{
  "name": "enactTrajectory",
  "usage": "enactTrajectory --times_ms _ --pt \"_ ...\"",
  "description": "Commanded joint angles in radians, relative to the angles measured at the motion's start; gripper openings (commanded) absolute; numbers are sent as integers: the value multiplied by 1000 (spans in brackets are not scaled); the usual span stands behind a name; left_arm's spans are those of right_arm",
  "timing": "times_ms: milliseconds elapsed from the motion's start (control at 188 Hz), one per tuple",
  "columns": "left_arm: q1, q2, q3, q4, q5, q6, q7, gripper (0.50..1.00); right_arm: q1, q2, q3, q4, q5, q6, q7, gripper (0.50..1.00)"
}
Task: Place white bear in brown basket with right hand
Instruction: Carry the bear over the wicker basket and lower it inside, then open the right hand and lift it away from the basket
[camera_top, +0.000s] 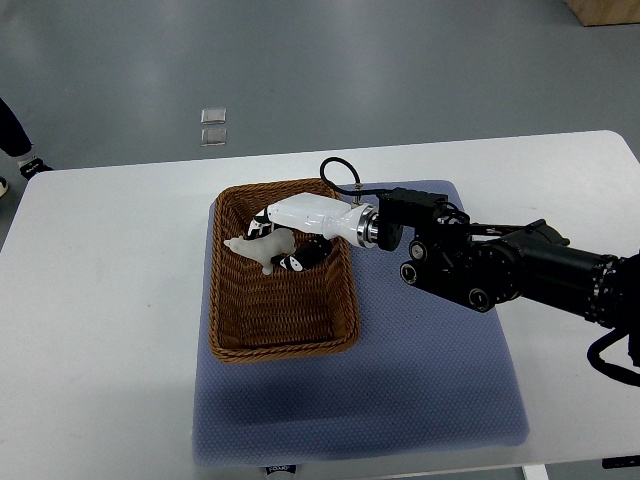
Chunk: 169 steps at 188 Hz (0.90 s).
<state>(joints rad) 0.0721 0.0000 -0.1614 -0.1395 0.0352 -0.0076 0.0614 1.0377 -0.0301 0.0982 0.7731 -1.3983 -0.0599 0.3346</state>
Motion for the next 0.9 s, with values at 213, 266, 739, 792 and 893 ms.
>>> enactTrajectory --times_ms 213,266,739,792,893 --pt "-2 0 -1 -2 0 0 0 1000 -2 -19 20 0 22 -6 0 924" --pt "-2 0 0 -2 0 -2 0 1000 -2 -27 21 3 27 -6 4 924" --pt "-2 0 -1 -2 0 0 0 1000 -61 -168 328 14 550 278 -66 924" --pt "-2 0 -1 -2 0 -2 0 1000 -85 -191 359 11 634 299 -95 926" --pt "-2 0 0 -3 0 0 0 1000 -133 -228 399 -5 771 330 -129 926"
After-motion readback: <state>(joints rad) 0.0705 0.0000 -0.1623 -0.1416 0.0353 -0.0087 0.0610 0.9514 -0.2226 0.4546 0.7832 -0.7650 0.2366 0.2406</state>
